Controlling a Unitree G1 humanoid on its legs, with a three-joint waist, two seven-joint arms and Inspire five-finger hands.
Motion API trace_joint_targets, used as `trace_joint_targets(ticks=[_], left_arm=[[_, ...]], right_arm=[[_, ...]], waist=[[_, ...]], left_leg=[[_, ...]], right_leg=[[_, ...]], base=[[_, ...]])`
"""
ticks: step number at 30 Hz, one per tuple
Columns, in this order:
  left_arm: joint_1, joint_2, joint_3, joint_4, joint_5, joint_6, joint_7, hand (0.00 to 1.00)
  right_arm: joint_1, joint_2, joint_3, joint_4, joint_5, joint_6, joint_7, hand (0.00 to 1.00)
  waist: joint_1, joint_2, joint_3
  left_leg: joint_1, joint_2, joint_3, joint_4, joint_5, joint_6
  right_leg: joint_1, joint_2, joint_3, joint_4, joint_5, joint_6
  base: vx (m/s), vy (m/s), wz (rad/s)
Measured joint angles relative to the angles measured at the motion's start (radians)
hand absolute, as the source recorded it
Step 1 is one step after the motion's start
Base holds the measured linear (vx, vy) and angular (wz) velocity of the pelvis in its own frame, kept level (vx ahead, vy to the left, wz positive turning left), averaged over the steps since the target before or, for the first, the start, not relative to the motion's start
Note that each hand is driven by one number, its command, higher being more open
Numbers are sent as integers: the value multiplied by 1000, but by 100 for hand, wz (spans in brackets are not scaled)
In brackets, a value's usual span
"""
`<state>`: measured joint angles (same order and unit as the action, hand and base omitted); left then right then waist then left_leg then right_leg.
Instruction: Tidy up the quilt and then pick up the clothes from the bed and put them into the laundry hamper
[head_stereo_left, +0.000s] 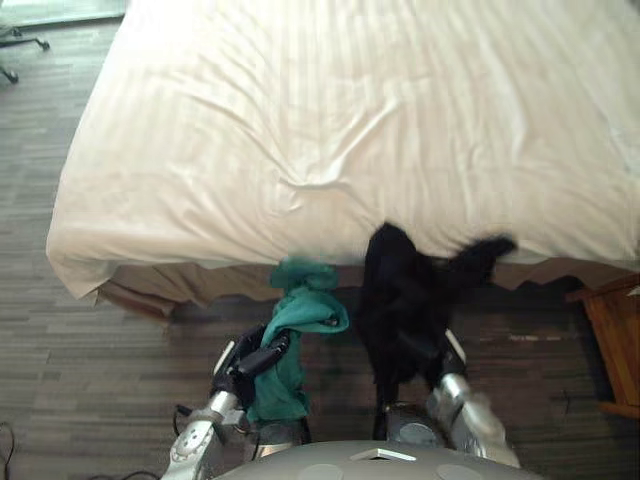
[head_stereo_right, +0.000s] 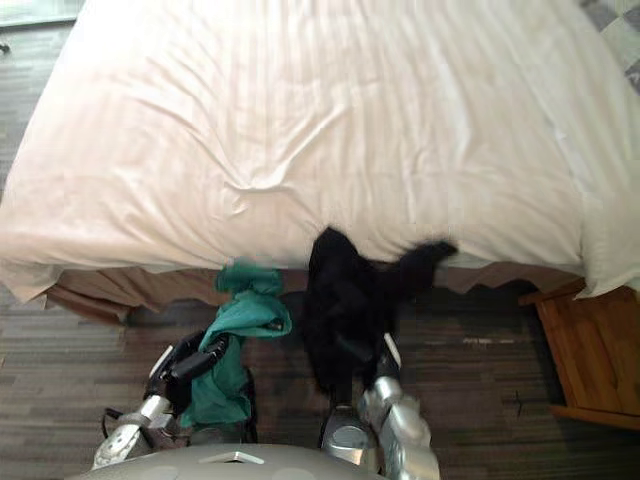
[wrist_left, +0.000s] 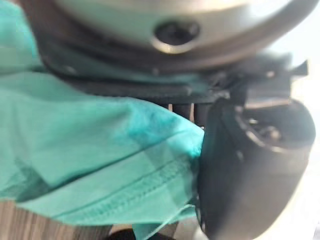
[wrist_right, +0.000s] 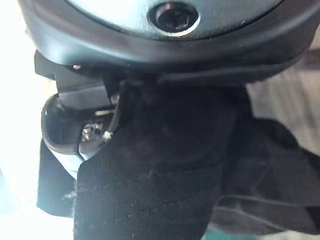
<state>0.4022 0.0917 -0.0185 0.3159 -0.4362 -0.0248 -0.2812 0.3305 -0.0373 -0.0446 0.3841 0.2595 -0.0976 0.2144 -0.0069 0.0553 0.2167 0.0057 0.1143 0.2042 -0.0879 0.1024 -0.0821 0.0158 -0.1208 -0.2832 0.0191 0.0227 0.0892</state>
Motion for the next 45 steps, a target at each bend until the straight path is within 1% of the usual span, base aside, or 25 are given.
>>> trace_joint_targets(ticks=[4, 9, 10, 11, 12, 13, 14, 15, 17, 20, 22, 25, 27, 28, 29, 30, 32, 35, 37, 38, 39, 40, 41, 43, 45], left_arm=[[14, -28, -23, 64, -47, -39, 47, 0], [101, -76, -56, 78, -159, -116, 103, 0], [118, -78, -71, 72, -195, -133, 108, 0], [126, -86, -100, 65, -217, -144, 109, 0], [126, -84, -107, 65, -220, -148, 108, 0], [118, -85, -127, 67, -218, -149, 108, 0], [115, -93, -159, 66, -215, -149, 105, 0], [120, -99, -172, 66, -215, -148, 104, 0], [108, -91, -170, 55, -217, -144, 123, 0], [106, -68, -161, 1, -234, -141, 175, 0], [105, -51, -148, -30, -256, -142, 196, 0], [89, -42, -133, -54, -263, -140, 217, 0], [69, -35, -132, -52, -260, -121, 218, 0], [59, -33, -131, -52, -260, -117, 218, 0], [53, -33, -136, -50, -260, -117, 218, 0], [52, -29, -134, -49, -260, -118, 218, 0], [52, -19, -140, -42, -260, -122, 212, 0], [36, -5, -181, -15, -247, -124, 191, 0], [14, -3, -203, 13, -210, -123, 182, 0], [15, 5, -207, 15, -188, -123, 167, 0], [17, 13, -210, 15, -181, -123, 159, 0], [27, 41, -216, 12, -182, -123, 148, 0], [29, 39, -214, 36, -182, -110, 149, 0], [42, 33, -219, 30, -182, -106, 145, 0], [42, 30, -222, 29, -181, -105, 138, 0]], right_arm=[[81, 2, 40, 0, 3, -28, 74, 0], [161, 5, 88, -25, 185, -23, 205, 0], [192, 7, 86, -60, 207, -16, 215, 0], [227, 17, 82, -97, 230, 2, 211, 0], [237, 23, 81, -109, 233, 8, 205, 0], [240, 34, 78, -105, 236, 9, 191, 0], [235, 27, 75, -106, 221, 6, 175, 0], [227, 17, 77, -103, 213, -2, 165, 0], [165, -3, 116, -53, 137, 14, 115, 0], [113, -7, 187, -43, 61, 30, 79, 0], [86, -12, 225, -43, 58, 36, 79, 0], [44, -29, 250, -44, 59, 36, 75, 0], [26, -41, 252, -47, 61, 36, 59, 0], [27, -46, 253, -46, 60, 36, 45, 0], [25, -48, 256, -45, 60, 33, 30, 0], [26, -46, 263, -46, 60, 29, 19, 0], [45, -45, 276, -51, 61, 17, -10, 0], [89, -48, 264, -76, 65, 4, -13, 0], [97, -48, 246, -74, 81, 2, -12, 0], [98, -45, 242, -75, 87, -5, -17, 0], [96, -42, 242, -75, 94, -7, -21, 0], [95, -31, 242, -76, 103, -16, -21, 0], [75, -38, 242, -64, 107, -17, -22, 0], [67, -54, 235, -69, 111, -20, -23, 0], [54, -67, 234, -69, 110, -20, -26, 0]], waist=[[-2, -4, -40], [1, -1, -86], [-1, 8, -96], [-7, -7, -107], [-14, -29, -117], [-24, -44, -122], [-23, -18, -123], [-23, 5, -125], [11, -3, -121], [34, -25, -107], [49, -41, -97], [72, -61, -79], [73, -74, -63], [71, -80, -48], [64, -73, -33], [57, -73, -32], [39, -53, -18], [24, -45, -19], [10, -27, -14], [12, -31, -15], [18, -42, -15], [31, -82, -19], [37, -69, -19], [35, -49, -31], [30, -41, -40]], left_leg=[[25, -4, -26, -1, -6, 1], [34, -15, -50, -1, -24, 4], [29, -17, -20, -2, -42, 20], [17, -23, 70, -1, -88, 78], [15, -31, 122, 3, -113, 110], [-9, -22, 286, 99, -110, 122], [-14, 10, 415, 190, -112, 125], [-12, 23, 443, 198, -123, 91], [-20, -34, 398, 184, -112, 96], [-35, -89, 313, 151, -101, 120], [-36, -103, 273, 142, -100, 122], [-48, -121, 174, 132, -93, 137], [-48, -145, 89, 132, -94, 152], [-38, -161, 22, 130, -95, 163], [-30, -171, -61, 128, -97, 174], [-27, -176, -104, 125, -95, 179], [15, -187, -265, 114, -93, 185], [41, -241, -459, 116, -93, 185], [54, -242, -563, 126, -87, 173], [52, -252, -585, 144, -98, 157], [54, -261, -584, 154, -106, 148], [59, -287, -561, 157, -123, 130], [61, -269, -546, 174, -150, 117], [43, -225, -482, 194, -183, 106], [40, -200, -473, 192, -193, 96]], right_leg=[[52, -2, -34, -14, -7, 2], [96, -8, -84, -22, -24, 5], [113, -20, -125, -22, -29, 13], [138, -45, -205, -35, -26, 29], [156, -67, -249, -51, -23, 33], [170, -122, -342, -33, -47, 41], [182, -139, -412, 13, -76, 60], [194, -137, -448, 36, -86, 72], [233, -184, -529, 72, -89, 91], [255, -219, -608, 117, -86, 94], [268, -232, -639, 153, -79, 98], [262, -277, -680, 318, -34, 76], [237, -351, -662, 515, 29, 24], [204, -397, -601, 656, 121, -79], [141, -399, -491, 793, 8, -129], [103, -364, -420, 836, -65, -103], [-6, -165, -179, 814, -232, -85], [-106, -100, -59, 649, -310, -92], [-128, -50, 60, 497, -305, -86], [-125, -40, 128, 385, -271, -43], [-120, -51, 148, 329, -233, -33], [-119, -92, 152, 261, -100, -23], [-105, -87, 137, 254, -105, -3], [-78, -49, 115, 193, -92, -14], [-56, -22, 105, 136, -70, -22]], base=[[5, 10, 23], [-2, 12, 32], [31, 29, 119], [52, 51, 148], [93, 149, 209], [115, 209, 215], [116, 220, 214], [140, 176, 170], [152, 158, 113], [137, 96, 93], [103, 40, 79], [120, 21, 103], [196, 34, 149], [240, -2, 177], [192, -31, 182], [169, -68, 191], [160, -77, 203], [149, -128, 201], [167, -210, 188], [120, -201, 153], [91, -247, 95], [98, -271, 47], [85, -255, 35], [43, -155, 5], [52, -128, -11]])
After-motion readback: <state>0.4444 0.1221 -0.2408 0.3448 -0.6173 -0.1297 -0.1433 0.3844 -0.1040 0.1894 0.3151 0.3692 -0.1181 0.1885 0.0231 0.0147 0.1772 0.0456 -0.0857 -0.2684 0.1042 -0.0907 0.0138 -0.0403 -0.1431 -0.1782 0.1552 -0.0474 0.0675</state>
